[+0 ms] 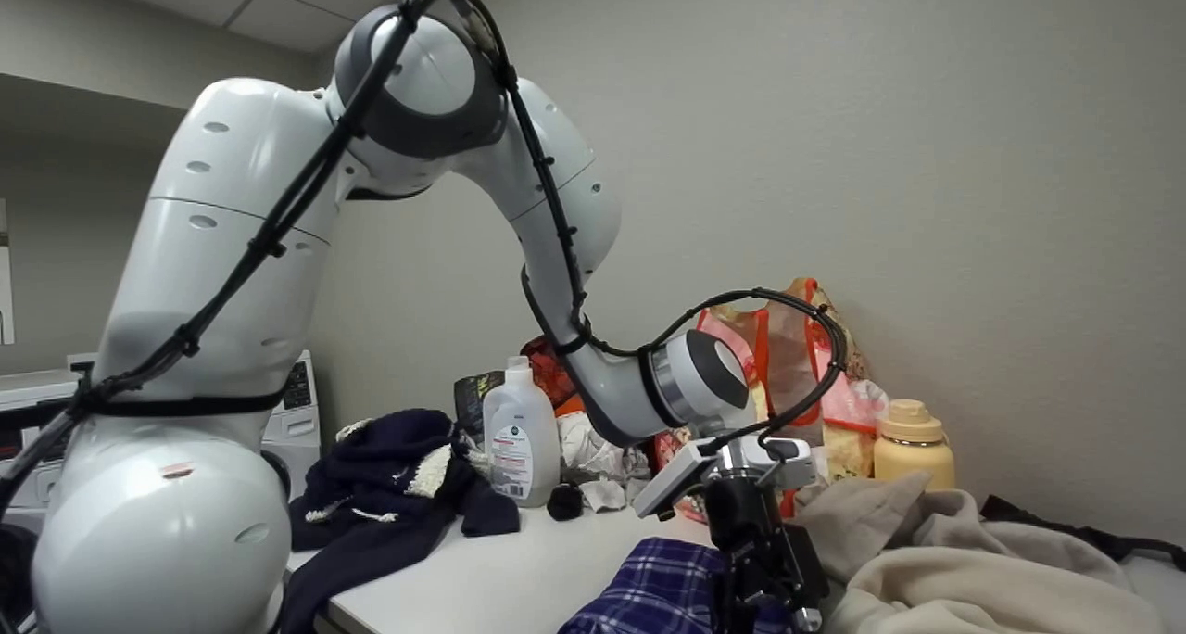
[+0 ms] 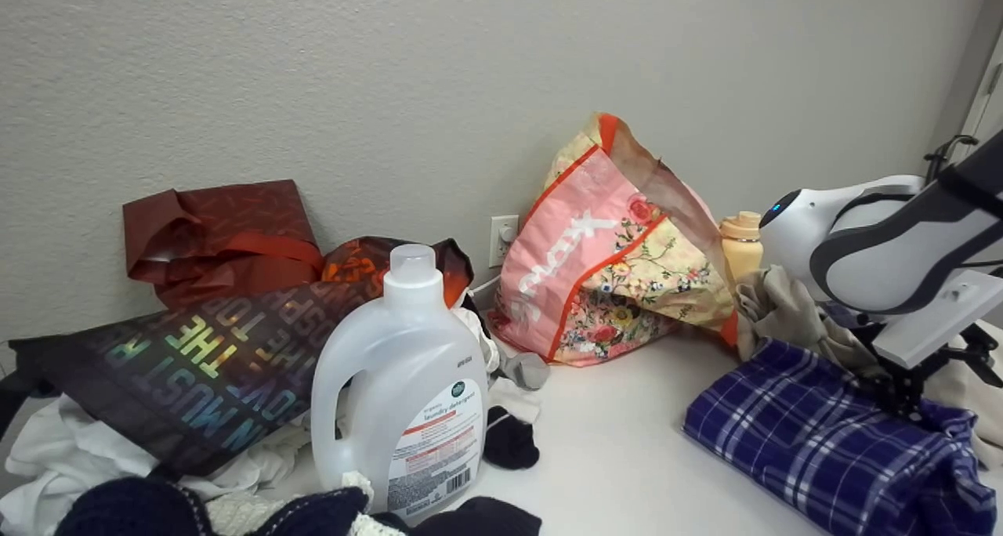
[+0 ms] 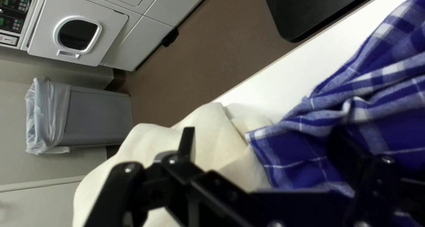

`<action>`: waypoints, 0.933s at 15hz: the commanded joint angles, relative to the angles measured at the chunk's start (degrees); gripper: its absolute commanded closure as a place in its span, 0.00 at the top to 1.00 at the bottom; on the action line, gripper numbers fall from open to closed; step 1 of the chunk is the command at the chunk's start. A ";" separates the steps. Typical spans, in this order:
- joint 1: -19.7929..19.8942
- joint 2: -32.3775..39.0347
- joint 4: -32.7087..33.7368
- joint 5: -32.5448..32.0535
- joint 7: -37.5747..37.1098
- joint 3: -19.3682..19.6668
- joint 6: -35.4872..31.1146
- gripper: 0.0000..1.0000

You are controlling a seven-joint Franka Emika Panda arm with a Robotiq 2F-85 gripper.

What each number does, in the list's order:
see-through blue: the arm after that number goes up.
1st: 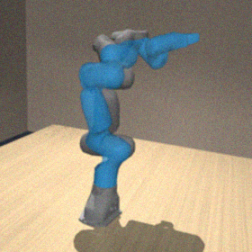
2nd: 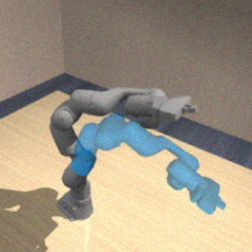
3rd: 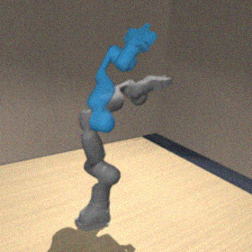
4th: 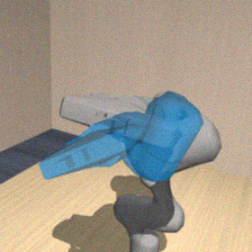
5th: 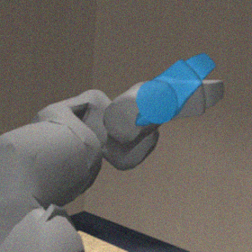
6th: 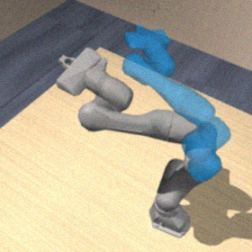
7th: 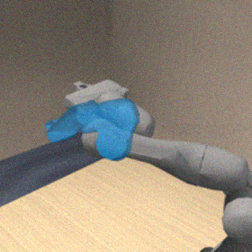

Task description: Fold the checked garment

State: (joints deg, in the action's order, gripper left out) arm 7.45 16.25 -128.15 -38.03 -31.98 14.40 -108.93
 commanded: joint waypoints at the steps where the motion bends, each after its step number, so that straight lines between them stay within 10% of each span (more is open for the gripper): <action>1: -0.43 -2.70 1.08 -0.73 0.37 -0.26 2.68 1.00; 14: 1.13 -17.72 3.30 11.46 20.20 -1.79 5.19 1.00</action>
State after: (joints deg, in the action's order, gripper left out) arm 7.62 2.39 -125.36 -30.34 -16.67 13.94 -105.89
